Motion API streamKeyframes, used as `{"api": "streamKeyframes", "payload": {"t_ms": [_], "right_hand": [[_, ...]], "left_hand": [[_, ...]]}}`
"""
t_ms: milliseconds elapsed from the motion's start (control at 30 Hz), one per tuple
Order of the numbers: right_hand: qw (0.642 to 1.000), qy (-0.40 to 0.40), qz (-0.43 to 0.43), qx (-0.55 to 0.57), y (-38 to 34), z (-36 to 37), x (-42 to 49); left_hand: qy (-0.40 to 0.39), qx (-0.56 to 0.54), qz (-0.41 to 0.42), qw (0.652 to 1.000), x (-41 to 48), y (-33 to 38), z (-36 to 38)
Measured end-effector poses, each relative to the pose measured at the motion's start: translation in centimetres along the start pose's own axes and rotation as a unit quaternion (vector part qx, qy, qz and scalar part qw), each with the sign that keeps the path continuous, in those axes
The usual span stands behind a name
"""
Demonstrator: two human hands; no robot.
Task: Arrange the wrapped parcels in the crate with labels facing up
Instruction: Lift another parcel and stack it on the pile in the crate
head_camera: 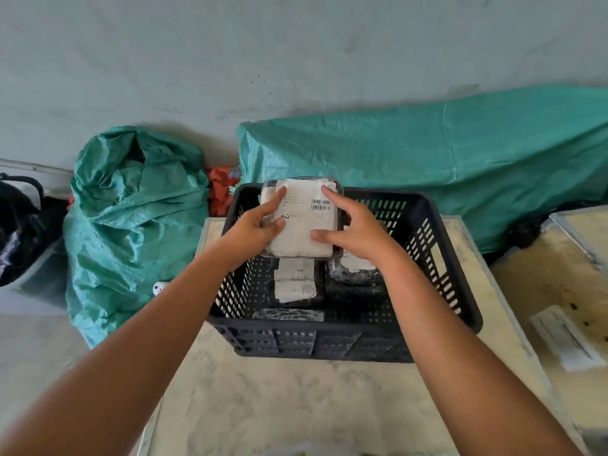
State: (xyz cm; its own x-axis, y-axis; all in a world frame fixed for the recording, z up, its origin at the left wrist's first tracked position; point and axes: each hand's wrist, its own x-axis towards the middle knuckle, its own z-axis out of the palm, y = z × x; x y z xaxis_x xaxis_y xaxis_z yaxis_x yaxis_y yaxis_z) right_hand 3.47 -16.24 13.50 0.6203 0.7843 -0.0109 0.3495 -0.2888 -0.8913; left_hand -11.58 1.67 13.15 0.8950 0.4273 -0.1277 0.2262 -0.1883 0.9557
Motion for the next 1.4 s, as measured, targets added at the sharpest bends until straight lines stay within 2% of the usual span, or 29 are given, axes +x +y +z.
{"api": "streamKeyframes", "payload": {"t_ms": [167,233,300,533,700,900,1000,1200,1400], "right_hand": [[0.997,-0.038,0.056,-0.038,2.3,0.7,2.1],[0.988,-0.037,0.146,-0.043,5.4,4.2,3.4],[0.984,-0.058,0.163,-0.052,6.8,5.7,2.7],[0.964,-0.098,0.225,-0.100,9.3,10.7,5.2],[0.947,-0.121,0.249,-0.160,10.6,11.4,6.6],[0.917,-0.188,0.271,-0.226,11.1,13.0,7.3],[0.920,-0.169,0.265,-0.234,11.9,13.0,7.2],[0.944,-0.099,0.226,-0.217,13.5,11.8,6.7],[0.948,-0.084,0.231,-0.203,13.7,12.0,6.8]], "left_hand": [[-0.027,0.098,-0.054,0.993,2.8,-1.4,0.6],[-0.101,0.142,-0.123,0.977,5.4,-5.2,0.2],[-0.112,0.149,-0.147,0.971,5.2,-7.5,1.1],[-0.077,0.165,-0.199,0.963,7.1,-11.6,1.3],[-0.055,0.120,-0.215,0.968,8.6,-14.2,3.0],[-0.022,0.108,-0.192,0.975,9.8,-16.8,3.6],[-0.025,0.129,-0.168,0.977,10.2,-17.5,3.9],[-0.023,0.170,-0.202,0.964,10.6,-18.0,4.1],[-0.025,0.174,-0.195,0.965,10.7,-18.5,4.0]]}}
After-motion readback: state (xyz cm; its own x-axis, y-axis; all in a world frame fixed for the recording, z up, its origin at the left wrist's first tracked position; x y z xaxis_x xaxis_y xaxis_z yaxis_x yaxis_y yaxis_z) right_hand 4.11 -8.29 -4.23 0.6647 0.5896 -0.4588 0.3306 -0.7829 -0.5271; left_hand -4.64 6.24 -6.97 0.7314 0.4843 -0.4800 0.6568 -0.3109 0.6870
